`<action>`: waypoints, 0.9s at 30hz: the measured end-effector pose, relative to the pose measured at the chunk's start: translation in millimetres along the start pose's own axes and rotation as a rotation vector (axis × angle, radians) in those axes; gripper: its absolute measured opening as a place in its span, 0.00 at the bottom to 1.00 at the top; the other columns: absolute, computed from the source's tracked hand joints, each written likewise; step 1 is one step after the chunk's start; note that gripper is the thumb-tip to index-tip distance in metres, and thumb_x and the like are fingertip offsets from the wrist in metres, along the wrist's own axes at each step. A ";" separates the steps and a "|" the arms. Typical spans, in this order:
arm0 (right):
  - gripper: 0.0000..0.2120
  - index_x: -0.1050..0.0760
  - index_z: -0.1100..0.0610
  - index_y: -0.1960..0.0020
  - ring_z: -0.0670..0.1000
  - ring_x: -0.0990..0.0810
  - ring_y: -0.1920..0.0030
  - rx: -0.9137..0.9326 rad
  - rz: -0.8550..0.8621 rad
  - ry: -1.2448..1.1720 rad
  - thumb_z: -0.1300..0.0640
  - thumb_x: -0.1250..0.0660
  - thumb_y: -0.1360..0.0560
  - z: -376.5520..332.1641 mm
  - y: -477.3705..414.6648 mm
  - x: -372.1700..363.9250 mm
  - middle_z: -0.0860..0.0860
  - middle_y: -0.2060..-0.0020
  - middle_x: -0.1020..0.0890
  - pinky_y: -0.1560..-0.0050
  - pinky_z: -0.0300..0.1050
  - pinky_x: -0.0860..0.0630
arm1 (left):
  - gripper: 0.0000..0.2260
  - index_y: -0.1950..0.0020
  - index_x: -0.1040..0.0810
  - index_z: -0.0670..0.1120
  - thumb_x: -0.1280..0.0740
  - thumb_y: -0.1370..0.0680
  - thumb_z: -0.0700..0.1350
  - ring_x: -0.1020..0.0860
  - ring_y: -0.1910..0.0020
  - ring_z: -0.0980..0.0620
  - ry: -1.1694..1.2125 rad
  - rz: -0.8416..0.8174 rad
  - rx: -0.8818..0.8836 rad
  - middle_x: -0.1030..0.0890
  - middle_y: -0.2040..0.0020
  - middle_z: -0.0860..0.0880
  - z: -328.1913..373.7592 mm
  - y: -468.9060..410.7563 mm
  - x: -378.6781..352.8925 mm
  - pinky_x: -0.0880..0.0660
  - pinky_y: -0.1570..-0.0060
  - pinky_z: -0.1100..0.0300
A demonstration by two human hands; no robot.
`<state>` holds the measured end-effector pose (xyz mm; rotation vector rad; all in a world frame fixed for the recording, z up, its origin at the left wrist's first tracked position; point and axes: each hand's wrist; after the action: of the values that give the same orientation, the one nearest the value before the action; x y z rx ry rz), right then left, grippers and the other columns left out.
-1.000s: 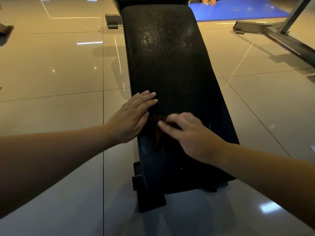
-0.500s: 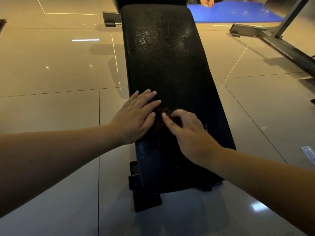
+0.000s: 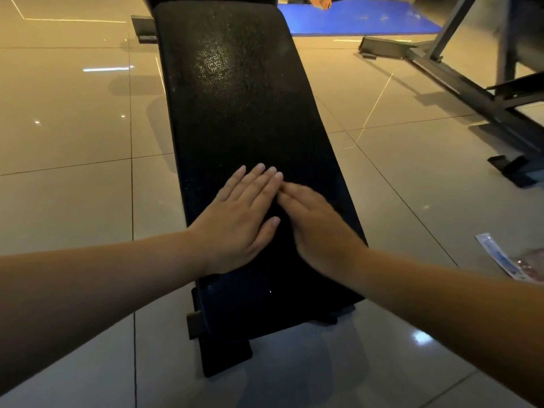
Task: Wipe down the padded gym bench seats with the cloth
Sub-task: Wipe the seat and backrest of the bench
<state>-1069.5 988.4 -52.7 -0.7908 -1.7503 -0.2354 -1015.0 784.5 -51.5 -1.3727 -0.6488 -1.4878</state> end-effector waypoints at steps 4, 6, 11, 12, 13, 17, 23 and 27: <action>0.22 0.29 0.65 0.29 0.55 0.31 0.27 0.175 -0.232 -0.141 0.59 0.38 0.21 5.4 10.4 12.9 0.59 0.30 0.26 0.23 0.51 0.37 | 0.32 0.18 0.54 0.48 0.41 0.17 0.52 0.47 0.20 0.56 0.244 -0.065 -0.189 0.43 0.19 0.49 14.1 -5.8 3.2 0.50 0.21 0.54; 0.17 0.25 0.65 0.37 0.54 0.23 0.39 0.134 -0.238 -0.211 0.58 0.40 0.21 18.0 7.0 29.2 0.58 0.41 0.21 0.33 0.53 0.27 | 0.33 0.18 0.56 0.49 0.39 0.17 0.48 0.48 0.20 0.58 0.348 -0.046 -0.136 0.44 0.19 0.51 18.2 -10.4 -1.6 0.50 0.21 0.55; 0.16 0.23 0.63 0.41 0.47 0.22 0.44 0.019 0.038 -0.175 0.59 0.44 0.22 40.8 8.3 39.8 0.54 0.45 0.19 0.37 0.40 0.26 | 0.36 0.19 0.57 0.59 0.42 0.19 0.37 0.57 0.20 0.59 0.242 -0.128 -0.144 0.55 0.18 0.57 10.1 -28.1 -1.2 0.63 0.24 0.60; 0.15 0.23 0.61 0.40 0.49 0.22 0.42 -0.071 0.090 -0.152 0.60 0.44 0.21 50.6 9.3 40.9 0.55 0.43 0.19 0.36 0.43 0.25 | 0.35 0.19 0.54 0.58 0.43 0.20 0.37 0.57 0.20 0.57 0.155 -0.099 -0.156 0.52 0.18 0.55 3.4 -31.6 0.7 0.64 0.24 0.57; 0.15 0.24 0.59 0.37 0.51 0.23 0.37 -0.177 0.114 -0.155 0.63 0.43 0.21 59.9 11.2 43.2 0.55 0.38 0.20 0.33 0.46 0.26 | 0.34 0.19 0.48 0.56 0.42 0.21 0.36 0.55 0.19 0.54 0.088 -0.045 -0.144 0.49 0.18 0.52 -4.8 -36.7 1.8 0.63 0.23 0.53; 0.21 0.30 0.55 0.29 0.46 0.33 0.28 -0.354 0.020 -0.293 0.70 0.45 0.18 67.7 21.7 46.6 0.49 0.27 0.30 0.32 0.26 0.38 | 0.23 0.24 0.32 0.43 0.38 0.20 0.38 0.47 0.20 0.41 0.022 0.140 0.065 0.41 0.20 0.41 -14.8 -68.3 -3.7 0.53 0.22 0.45; 0.17 0.31 0.58 0.30 0.33 0.26 0.38 -0.372 0.098 -0.451 0.68 0.48 0.16 54.0 26.2 37.9 0.50 0.35 0.24 0.38 0.28 0.31 | 0.24 0.20 0.41 0.47 0.41 0.16 0.42 0.52 0.20 0.50 0.124 0.059 0.013 0.47 0.18 0.50 34.9 -69.6 -27.3 0.56 0.23 0.56; 0.15 0.27 0.54 0.41 0.49 0.30 0.28 -0.423 0.115 -0.423 0.70 0.43 0.19 63.0 25.5 37.2 0.54 0.27 0.29 0.31 0.33 0.33 | 0.20 0.25 0.30 0.47 0.40 0.18 0.46 0.36 0.24 0.46 0.064 -0.006 -0.175 0.33 0.23 0.47 33.3 -41.4 -21.0 0.39 0.24 0.46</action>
<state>-1107.7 1055.5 -45.8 -1.3193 -2.0713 -0.3901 -1040.0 835.8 -54.8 -1.4493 -0.4920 -1.6178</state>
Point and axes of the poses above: each hand's wrist, its own y-axis away from the middle knuckle, its own x-axis out of the back of the hand, z = x × y
